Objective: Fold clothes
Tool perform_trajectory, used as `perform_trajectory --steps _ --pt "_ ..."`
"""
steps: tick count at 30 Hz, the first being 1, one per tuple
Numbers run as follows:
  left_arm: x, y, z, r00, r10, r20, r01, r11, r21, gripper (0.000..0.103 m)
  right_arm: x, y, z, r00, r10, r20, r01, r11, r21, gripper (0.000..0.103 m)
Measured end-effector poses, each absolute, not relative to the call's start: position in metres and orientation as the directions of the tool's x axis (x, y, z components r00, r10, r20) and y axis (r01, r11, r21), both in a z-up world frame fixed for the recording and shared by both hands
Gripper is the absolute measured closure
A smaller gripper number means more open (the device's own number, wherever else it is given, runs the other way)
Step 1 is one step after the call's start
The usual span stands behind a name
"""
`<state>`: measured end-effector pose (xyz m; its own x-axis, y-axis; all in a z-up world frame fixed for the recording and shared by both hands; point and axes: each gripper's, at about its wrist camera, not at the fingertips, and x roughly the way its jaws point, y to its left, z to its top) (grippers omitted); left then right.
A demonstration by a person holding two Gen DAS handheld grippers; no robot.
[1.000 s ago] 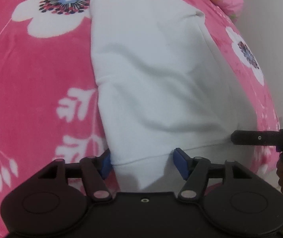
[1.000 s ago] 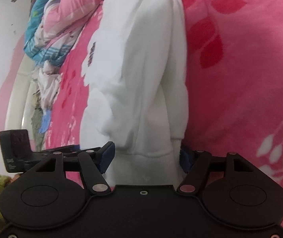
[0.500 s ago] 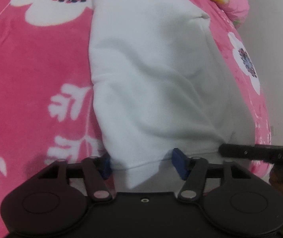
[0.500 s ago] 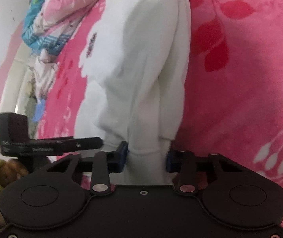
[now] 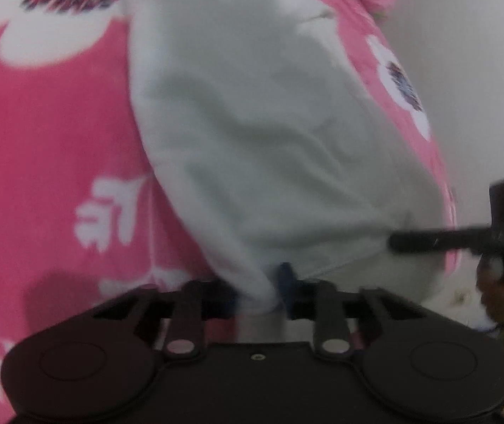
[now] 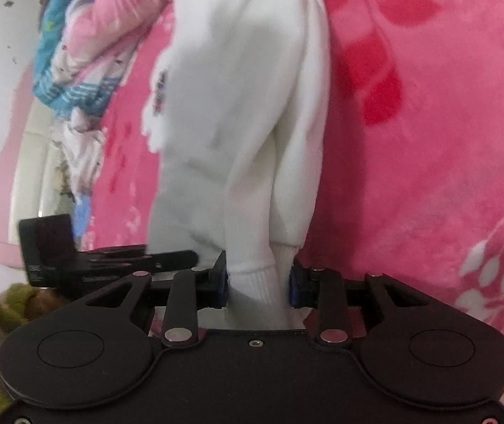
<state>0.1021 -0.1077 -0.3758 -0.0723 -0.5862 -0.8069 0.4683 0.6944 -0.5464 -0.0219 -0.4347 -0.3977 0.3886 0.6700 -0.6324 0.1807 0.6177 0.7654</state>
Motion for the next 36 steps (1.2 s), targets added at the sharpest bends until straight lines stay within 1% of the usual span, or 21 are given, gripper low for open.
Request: perform_trajectory --steps 5,7,13,18,21,24,30,36 --pt "0.120 -0.104 -0.350 -0.094 -0.673 -0.734 0.455 0.626 -0.633 0.090 -0.015 -0.439 -0.371 0.428 0.679 -0.596 0.151 0.597 0.788 0.074" --pt "0.128 -0.102 -0.342 -0.092 -0.704 -0.704 0.436 0.607 -0.664 0.090 -0.010 -0.443 -0.364 0.456 0.686 -0.566 0.152 0.566 0.810 0.074" --pt "0.169 -0.092 -0.325 -0.008 -0.783 -0.623 0.329 0.586 -0.741 0.091 0.011 -0.457 -0.353 0.553 0.685 -0.475 0.168 0.467 0.868 0.074" --pt "0.195 -0.101 -0.325 0.039 -0.797 -0.603 0.255 0.591 -0.765 0.091 0.037 -0.460 -0.350 0.610 0.681 -0.406 0.166 0.391 0.905 0.074" --pt "0.209 -0.096 -0.328 0.029 -0.798 -0.602 0.237 0.590 -0.772 0.091 0.051 -0.456 -0.352 0.620 0.679 -0.393 0.158 0.382 0.910 0.074" --pt "0.220 -0.092 -0.337 0.031 -0.796 -0.604 0.185 0.598 -0.780 0.091 0.069 -0.460 -0.359 0.632 0.680 -0.372 0.161 0.354 0.921 0.074" --pt "0.236 -0.091 -0.337 0.069 -0.808 -0.585 0.171 0.587 -0.791 0.091 0.092 -0.458 -0.358 0.629 0.683 -0.371 0.121 0.386 0.915 0.074" --pt "0.236 -0.092 -0.335 0.042 -0.817 -0.575 0.220 0.569 -0.792 0.091 0.075 -0.453 -0.351 0.649 0.653 -0.391 0.161 0.384 0.909 0.074"
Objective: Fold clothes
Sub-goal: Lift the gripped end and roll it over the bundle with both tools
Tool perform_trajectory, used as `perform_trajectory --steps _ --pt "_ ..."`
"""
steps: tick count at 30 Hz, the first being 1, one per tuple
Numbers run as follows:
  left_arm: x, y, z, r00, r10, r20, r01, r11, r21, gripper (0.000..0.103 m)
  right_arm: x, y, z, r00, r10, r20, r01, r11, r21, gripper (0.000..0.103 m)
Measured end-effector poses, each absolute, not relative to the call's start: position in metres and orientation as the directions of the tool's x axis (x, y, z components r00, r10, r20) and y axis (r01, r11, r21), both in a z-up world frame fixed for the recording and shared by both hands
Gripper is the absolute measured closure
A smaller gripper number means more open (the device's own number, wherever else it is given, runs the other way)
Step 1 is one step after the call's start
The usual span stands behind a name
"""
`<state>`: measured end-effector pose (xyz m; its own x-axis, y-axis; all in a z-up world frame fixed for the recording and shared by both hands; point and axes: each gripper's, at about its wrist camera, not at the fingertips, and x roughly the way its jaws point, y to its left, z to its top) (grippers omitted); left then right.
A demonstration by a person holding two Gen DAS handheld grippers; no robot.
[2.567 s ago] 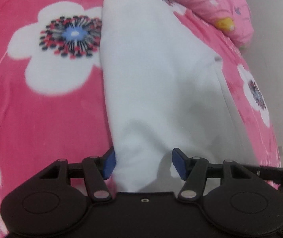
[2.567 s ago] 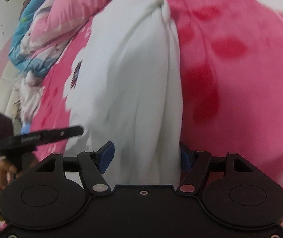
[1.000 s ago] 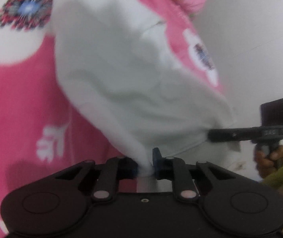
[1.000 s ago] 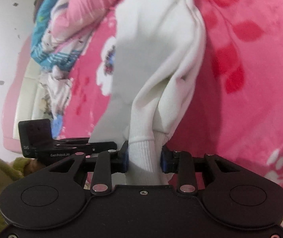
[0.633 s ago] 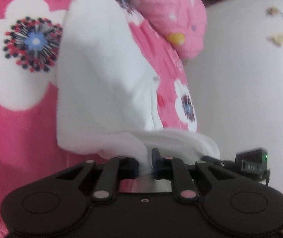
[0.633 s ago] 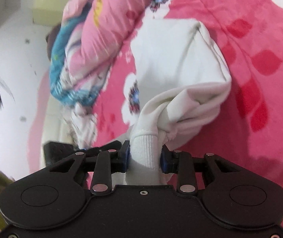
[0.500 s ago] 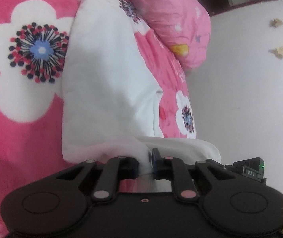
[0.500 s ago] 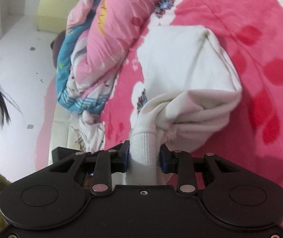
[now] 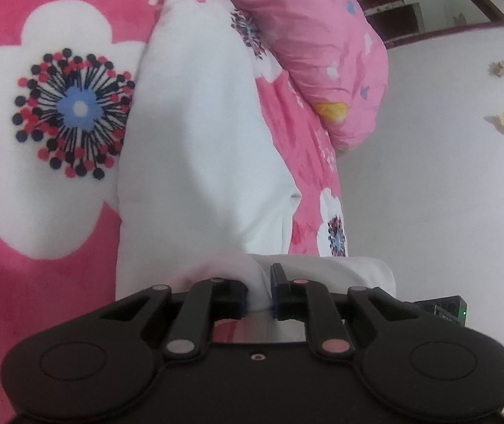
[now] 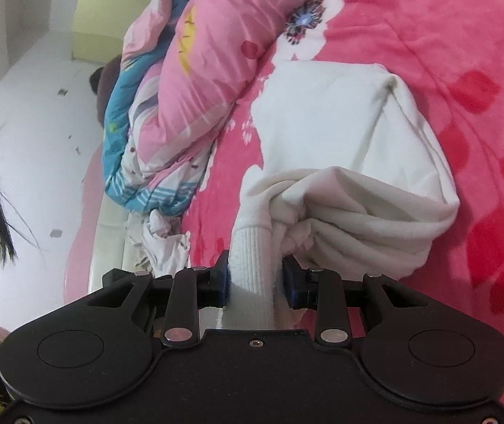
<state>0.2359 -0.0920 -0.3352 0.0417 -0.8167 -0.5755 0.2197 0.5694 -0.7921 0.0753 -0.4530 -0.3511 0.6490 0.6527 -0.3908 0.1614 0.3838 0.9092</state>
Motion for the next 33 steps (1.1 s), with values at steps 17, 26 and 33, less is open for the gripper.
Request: perform_trajectory --steps 17,26,33 --pt "0.236 -0.086 -0.271 0.069 -0.867 -0.493 0.332 0.486 -0.808 0.091 0.073 -0.453 -0.282 0.702 0.663 -0.261 0.031 0.337 0.941 0.074" --pt "0.275 -0.094 -0.262 0.151 -0.864 -0.480 0.293 0.503 -0.813 0.091 0.133 -0.472 -0.269 0.674 0.701 -0.234 -0.040 0.352 0.935 0.074" --pt "0.329 -0.097 -0.286 0.179 -0.843 -0.506 0.170 0.534 -0.828 0.091 0.197 -0.474 -0.287 0.668 0.703 -0.246 -0.021 0.348 0.937 0.074"
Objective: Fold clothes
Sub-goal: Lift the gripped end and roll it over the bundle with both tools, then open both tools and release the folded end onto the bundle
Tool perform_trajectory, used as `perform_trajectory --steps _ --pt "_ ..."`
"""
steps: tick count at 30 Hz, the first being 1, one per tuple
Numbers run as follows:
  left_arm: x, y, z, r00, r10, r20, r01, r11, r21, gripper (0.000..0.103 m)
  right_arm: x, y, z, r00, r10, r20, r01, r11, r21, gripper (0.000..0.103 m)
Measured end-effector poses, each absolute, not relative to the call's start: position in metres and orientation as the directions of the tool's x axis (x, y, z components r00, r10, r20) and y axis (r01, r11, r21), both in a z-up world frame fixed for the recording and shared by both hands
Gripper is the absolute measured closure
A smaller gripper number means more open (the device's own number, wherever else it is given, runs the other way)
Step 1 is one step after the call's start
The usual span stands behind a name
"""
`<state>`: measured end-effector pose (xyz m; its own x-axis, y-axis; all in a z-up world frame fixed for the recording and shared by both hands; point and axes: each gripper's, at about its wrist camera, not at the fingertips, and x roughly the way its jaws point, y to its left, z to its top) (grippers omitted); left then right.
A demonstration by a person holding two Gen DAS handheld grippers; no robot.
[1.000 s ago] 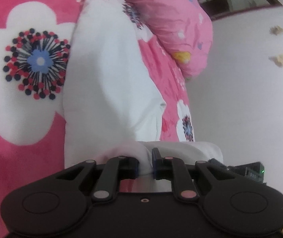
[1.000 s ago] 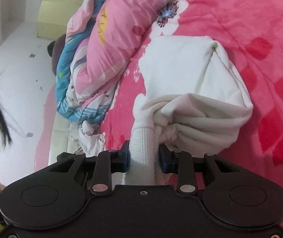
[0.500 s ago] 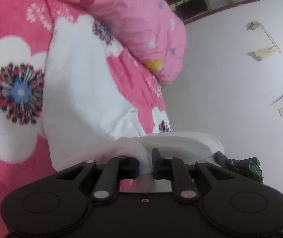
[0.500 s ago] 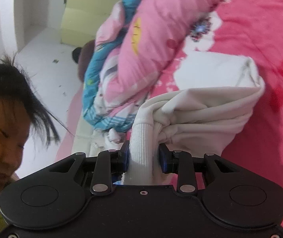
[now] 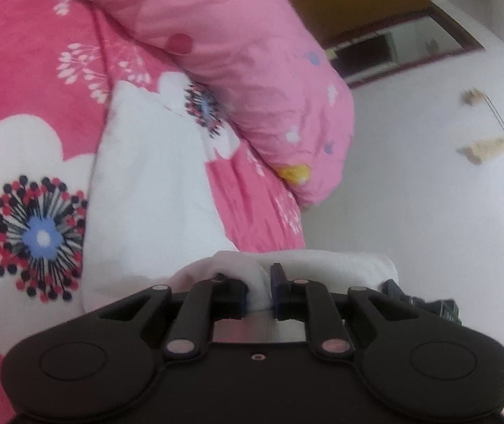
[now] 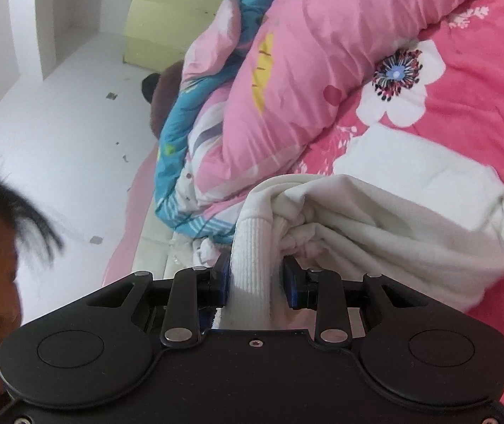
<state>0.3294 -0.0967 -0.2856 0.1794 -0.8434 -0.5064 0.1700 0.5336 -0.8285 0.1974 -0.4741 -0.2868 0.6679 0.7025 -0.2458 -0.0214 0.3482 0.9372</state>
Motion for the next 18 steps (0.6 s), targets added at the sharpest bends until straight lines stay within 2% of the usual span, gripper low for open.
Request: perform_trajectory --steps 7,11,13,15,16,18 --pt "0.403 -0.103 -0.351 0.192 -0.810 -0.554 0.013 0.566 -0.824 0.090 0.269 -0.476 -0.333 0.691 0.671 -0.269 0.052 0.325 0.944 0.074" --pt "0.434 -0.107 -0.397 0.133 -0.742 -0.657 -0.108 0.649 -0.753 0.089 0.312 -0.473 -0.382 0.691 0.645 -0.327 0.191 0.274 0.943 0.068" --pt "0.434 -0.102 -0.397 0.137 -0.752 -0.645 -0.112 0.635 -0.764 0.087 0.322 -0.471 -0.414 0.711 0.607 -0.354 0.312 0.179 0.933 0.068" --pt "0.432 -0.095 -0.390 0.139 -0.773 -0.619 -0.099 0.611 -0.785 0.078 0.318 -0.470 -0.421 0.730 0.595 -0.335 0.336 0.114 0.935 0.061" --pt "0.430 -0.091 -0.385 0.141 -0.784 -0.604 -0.089 0.597 -0.797 0.070 0.317 -0.470 -0.421 0.732 0.595 -0.331 0.337 0.107 0.936 0.053" --pt "0.428 -0.085 -0.383 0.131 -0.799 -0.587 -0.093 0.580 -0.810 0.066 0.307 -0.466 -0.413 0.725 0.604 -0.332 0.336 0.111 0.935 0.047"
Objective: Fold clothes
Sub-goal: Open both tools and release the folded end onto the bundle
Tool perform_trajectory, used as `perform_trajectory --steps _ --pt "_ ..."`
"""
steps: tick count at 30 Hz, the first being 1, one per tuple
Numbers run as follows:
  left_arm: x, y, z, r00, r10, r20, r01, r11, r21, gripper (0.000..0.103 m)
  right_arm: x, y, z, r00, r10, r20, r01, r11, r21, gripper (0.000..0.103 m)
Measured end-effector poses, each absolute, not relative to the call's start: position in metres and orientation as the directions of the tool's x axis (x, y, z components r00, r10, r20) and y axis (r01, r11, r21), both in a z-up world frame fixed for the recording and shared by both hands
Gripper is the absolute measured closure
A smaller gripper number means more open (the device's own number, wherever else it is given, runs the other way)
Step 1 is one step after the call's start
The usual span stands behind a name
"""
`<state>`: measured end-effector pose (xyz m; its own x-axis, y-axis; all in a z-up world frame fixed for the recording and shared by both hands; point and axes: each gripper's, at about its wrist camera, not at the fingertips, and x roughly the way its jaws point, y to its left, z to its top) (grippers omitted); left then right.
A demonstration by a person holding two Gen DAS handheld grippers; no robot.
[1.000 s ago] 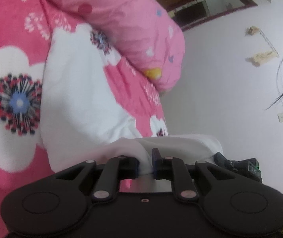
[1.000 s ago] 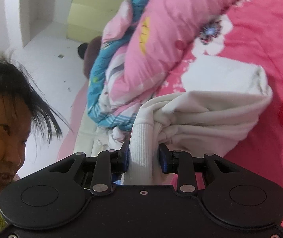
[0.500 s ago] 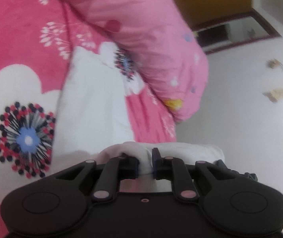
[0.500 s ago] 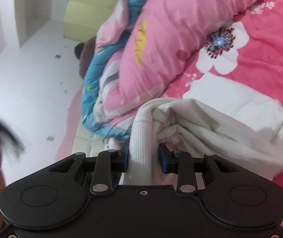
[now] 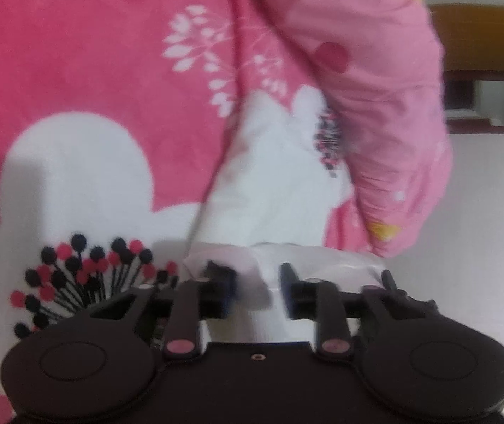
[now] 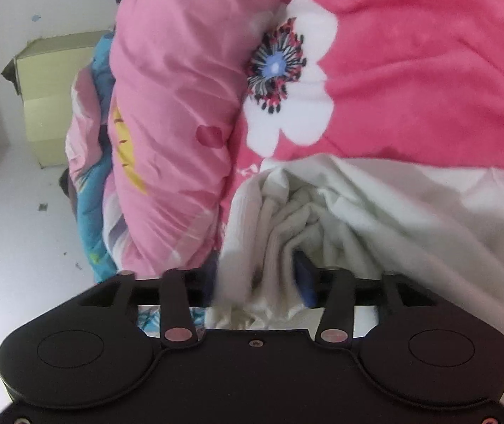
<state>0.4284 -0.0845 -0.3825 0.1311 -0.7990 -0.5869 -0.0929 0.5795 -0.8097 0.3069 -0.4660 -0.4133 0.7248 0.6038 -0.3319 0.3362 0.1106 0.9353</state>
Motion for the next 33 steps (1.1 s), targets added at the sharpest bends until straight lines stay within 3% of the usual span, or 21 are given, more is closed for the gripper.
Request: perform_trajectory --steps 5,11,15,19,23,25,28,30,33 --pt "0.417 -0.076 -0.380 0.055 -0.827 -0.560 -0.133 0.549 -0.825 0.066 0.294 -0.454 -0.398 0.693 0.621 -0.367 0.345 0.161 0.925 0.039" --pt "0.416 -0.097 -0.382 0.023 -0.823 -0.567 -0.098 0.563 -0.821 0.066 0.316 -0.436 -0.401 0.669 0.617 -0.416 0.353 0.229 0.907 0.038" --pt "0.433 -0.096 -0.378 0.121 -0.829 -0.545 -0.119 0.533 -0.837 0.066 0.339 -0.433 -0.411 0.678 0.637 -0.367 0.317 0.197 0.928 0.037" --pt "0.460 -0.080 -0.368 0.315 -0.817 -0.483 -0.158 0.456 -0.876 0.063 0.356 -0.445 -0.417 0.767 0.607 -0.208 0.198 0.084 0.977 0.034" --pt "0.472 -0.067 -0.370 0.409 -0.741 -0.532 -0.225 0.483 -0.846 0.062 0.360 -0.454 -0.421 0.787 0.585 -0.196 0.188 0.075 0.979 0.033" --pt "0.468 -0.062 -0.368 0.417 -0.727 -0.545 -0.211 0.506 -0.837 0.062 0.357 -0.457 -0.412 0.770 0.598 -0.221 0.169 0.143 0.975 0.033" --pt "0.453 -0.063 -0.357 0.395 -0.731 -0.557 -0.113 0.563 -0.819 0.060 0.347 -0.451 -0.377 0.731 0.604 -0.316 0.071 0.394 0.916 0.033" --pt "0.444 -0.077 -0.350 0.368 -0.722 -0.586 0.007 0.632 -0.775 0.060 0.345 -0.437 -0.352 0.712 0.547 -0.440 -0.004 0.630 0.776 0.034" --pt "0.433 -0.108 -0.341 0.363 -0.674 -0.643 0.203 0.731 -0.652 0.060 0.347 -0.417 -0.332 0.717 0.432 -0.547 -0.087 0.834 0.545 0.049"
